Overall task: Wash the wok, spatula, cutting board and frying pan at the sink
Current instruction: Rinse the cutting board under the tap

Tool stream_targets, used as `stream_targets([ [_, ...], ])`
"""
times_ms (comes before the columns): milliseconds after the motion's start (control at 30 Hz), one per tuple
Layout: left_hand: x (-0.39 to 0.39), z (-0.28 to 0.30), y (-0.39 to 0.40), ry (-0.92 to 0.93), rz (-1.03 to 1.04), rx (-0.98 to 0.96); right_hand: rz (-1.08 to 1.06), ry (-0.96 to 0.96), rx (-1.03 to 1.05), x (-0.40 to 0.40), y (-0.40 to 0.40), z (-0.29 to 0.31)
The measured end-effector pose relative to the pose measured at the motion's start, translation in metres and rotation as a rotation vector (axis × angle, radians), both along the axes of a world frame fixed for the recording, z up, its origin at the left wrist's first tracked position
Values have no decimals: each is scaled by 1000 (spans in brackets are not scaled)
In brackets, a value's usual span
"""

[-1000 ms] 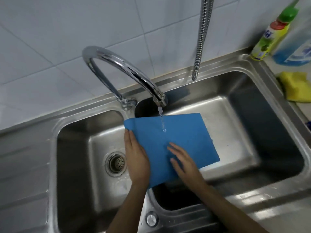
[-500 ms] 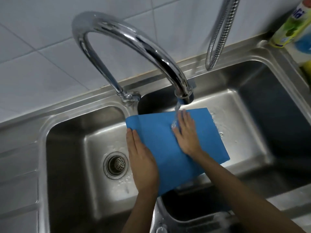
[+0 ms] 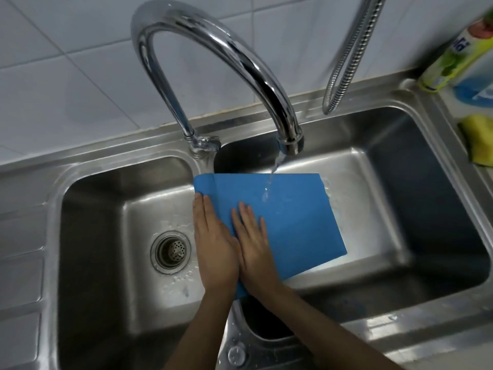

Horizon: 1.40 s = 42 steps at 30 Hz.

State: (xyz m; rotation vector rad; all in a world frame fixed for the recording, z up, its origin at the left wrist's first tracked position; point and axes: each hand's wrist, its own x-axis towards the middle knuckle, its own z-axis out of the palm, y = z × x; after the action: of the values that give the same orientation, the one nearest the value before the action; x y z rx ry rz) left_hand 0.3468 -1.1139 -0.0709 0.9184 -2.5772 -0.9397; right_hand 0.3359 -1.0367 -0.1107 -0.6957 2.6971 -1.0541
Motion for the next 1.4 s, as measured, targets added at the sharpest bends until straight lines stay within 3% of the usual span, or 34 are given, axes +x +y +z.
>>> stream_targets([
  [133,1,0,0,-2,6,3,14,-29,18,-7,13,-3],
  [333,-1,-2,1,-5,6,-50,-571,-440,167,-52,75,-55],
  [433,0,-1,1,-6,2,-51,-666,-557,237,-62,83,-54],
  [500,-1,0,1,-12,7,-50,-595,-510,240,-54,61,-37],
  [633,-2,4,2,-37,4,-53,-178,-284,155,-43,-6,1],
  [700,-1,3,1,-43,-4,-65,-128,-281,167,-56,-19,7],
  [933,-2,3,3,-36,8,-54,-107,-228,92,-69,2,-7],
  [1100,-3,-1,3,-28,22,-59,-570,-431,209,-100,55,-60],
  [1167,-2,-1,3,-11,16,-60,-649,-518,287,-100,89,-72],
  [1400,-3,-3,0,-4,17,-64,-292,-573,329,-48,79,-36],
])
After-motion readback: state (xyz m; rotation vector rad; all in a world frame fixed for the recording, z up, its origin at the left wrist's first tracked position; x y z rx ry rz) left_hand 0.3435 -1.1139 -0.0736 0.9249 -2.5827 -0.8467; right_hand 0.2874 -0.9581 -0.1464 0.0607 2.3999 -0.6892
